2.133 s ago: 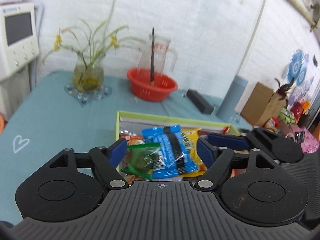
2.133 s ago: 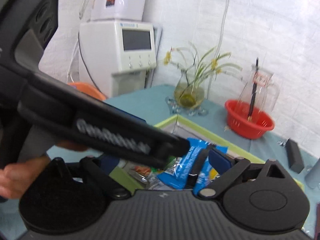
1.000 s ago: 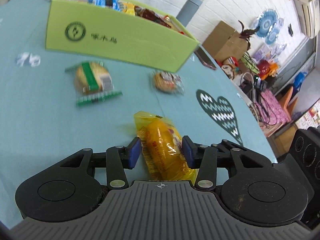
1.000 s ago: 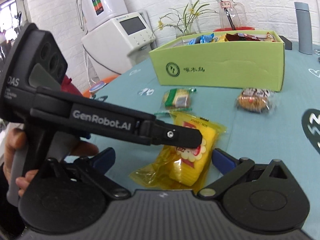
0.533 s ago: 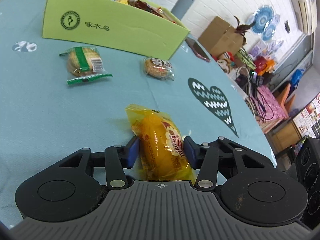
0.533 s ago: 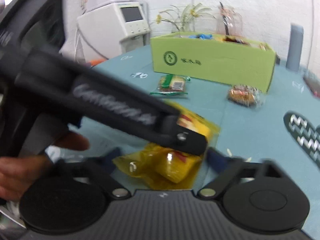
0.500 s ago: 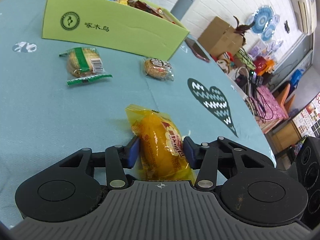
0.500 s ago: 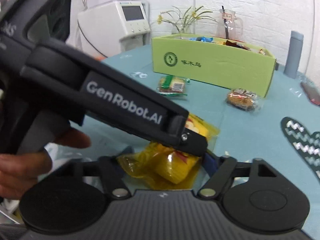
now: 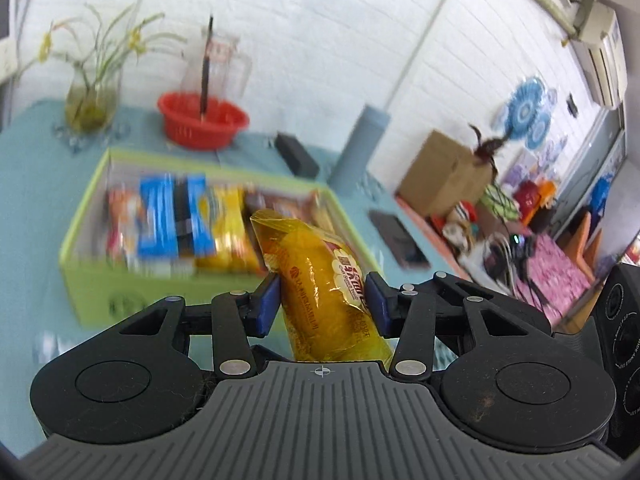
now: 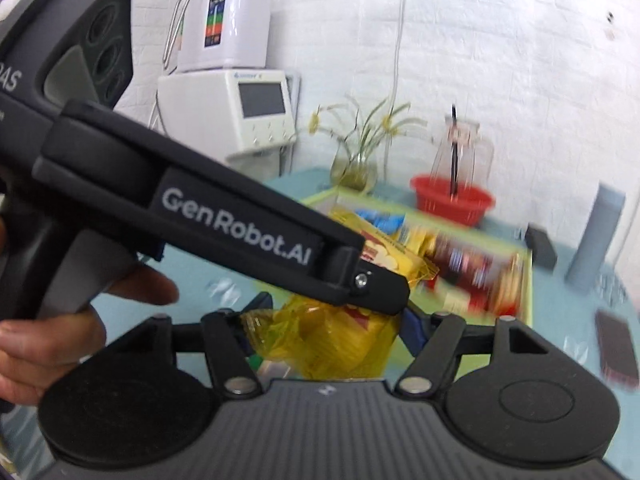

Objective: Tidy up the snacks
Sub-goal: 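Carry the yellow bread bag into the green box and release it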

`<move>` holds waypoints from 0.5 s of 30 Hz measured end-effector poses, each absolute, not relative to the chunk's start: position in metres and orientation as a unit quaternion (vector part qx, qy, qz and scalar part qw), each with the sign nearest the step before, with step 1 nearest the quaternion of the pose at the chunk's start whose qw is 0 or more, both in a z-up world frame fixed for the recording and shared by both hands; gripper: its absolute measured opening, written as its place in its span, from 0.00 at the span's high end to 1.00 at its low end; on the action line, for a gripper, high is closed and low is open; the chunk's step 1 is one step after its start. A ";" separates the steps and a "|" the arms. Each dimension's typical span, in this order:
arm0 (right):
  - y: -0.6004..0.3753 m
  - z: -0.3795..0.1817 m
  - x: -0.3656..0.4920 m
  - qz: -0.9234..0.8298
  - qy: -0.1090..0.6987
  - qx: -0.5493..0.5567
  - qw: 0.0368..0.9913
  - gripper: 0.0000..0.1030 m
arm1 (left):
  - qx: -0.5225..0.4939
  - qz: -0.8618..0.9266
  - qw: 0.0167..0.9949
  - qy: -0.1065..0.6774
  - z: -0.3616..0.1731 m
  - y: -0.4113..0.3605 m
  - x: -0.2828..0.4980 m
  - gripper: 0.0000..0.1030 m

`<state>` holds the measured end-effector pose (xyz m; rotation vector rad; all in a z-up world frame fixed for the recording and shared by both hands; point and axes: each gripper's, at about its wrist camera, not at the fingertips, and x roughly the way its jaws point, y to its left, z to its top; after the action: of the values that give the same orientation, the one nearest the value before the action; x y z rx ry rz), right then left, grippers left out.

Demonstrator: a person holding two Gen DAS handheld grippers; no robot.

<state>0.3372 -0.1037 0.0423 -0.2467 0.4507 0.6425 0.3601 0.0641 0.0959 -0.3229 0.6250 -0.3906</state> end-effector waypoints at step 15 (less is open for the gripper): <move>-0.088 -0.006 0.467 0.313 0.276 -0.096 0.904 0.03 | -0.158 -0.146 0.917 0.335 0.059 0.080 0.474 0.40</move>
<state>0.4671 -0.0880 -0.0062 -0.1987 0.5702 0.6467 0.4735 0.0801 0.0594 -0.3256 0.6897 -0.3005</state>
